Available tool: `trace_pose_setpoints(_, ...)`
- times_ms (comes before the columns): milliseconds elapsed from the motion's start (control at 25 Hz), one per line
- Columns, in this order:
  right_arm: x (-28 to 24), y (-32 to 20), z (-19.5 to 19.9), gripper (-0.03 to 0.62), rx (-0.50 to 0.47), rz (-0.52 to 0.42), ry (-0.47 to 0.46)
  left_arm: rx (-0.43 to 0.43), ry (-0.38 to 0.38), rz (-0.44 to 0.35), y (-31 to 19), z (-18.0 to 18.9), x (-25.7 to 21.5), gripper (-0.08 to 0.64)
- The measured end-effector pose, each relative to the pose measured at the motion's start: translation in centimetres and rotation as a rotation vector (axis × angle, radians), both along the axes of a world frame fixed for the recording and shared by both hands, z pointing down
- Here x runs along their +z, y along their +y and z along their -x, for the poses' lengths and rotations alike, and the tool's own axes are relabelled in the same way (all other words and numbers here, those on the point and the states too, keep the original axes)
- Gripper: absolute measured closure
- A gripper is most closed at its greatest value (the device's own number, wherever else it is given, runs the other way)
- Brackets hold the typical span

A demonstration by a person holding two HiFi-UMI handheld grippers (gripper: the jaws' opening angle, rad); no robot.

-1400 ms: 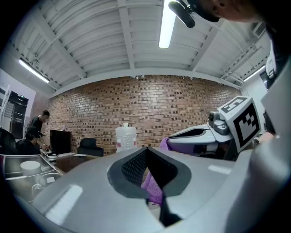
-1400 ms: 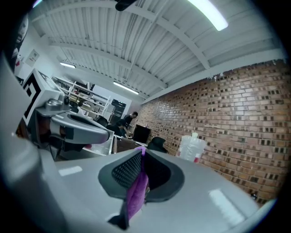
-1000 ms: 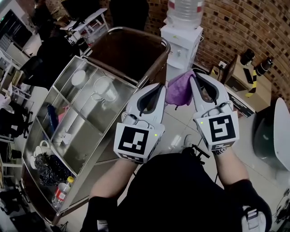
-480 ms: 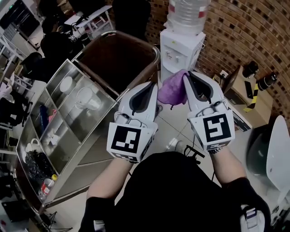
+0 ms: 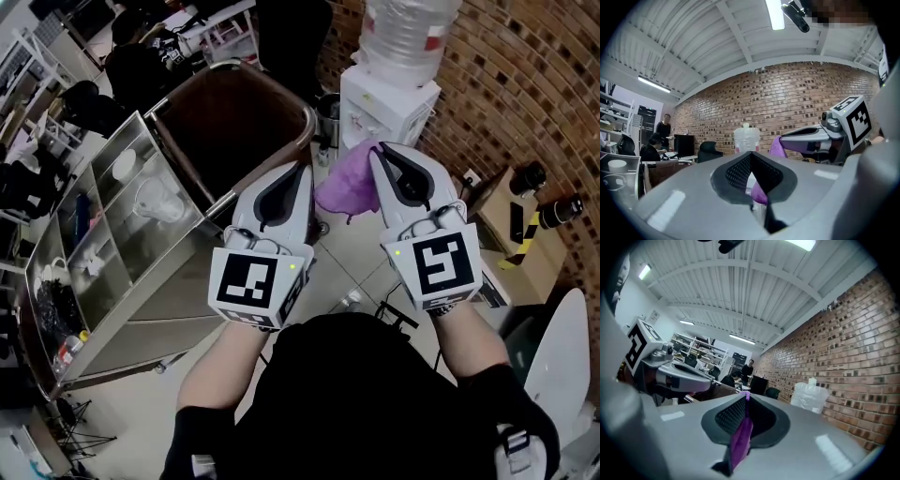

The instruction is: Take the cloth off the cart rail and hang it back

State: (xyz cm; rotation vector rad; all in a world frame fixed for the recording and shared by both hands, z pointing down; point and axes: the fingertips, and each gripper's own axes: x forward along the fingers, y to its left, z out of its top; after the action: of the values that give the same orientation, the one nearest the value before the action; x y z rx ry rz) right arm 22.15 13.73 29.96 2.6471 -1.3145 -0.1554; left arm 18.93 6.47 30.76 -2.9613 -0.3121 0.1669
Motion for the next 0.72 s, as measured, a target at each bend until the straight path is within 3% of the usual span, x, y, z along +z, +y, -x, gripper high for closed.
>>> trace_pose_setpoints(120,0.5,0.9,-1.0,0.571,-0.021,0.048,-0.065,-0.044,0.001,0.018,0.4,-1.2,-0.2,0.562)
trace_pose_setpoints(720,-1.4,0.7,-4.9,0.571,-0.135,0.023,-0.028,-0.141,0.02,0.022,0.5,-5.0,-1.7,0.563)
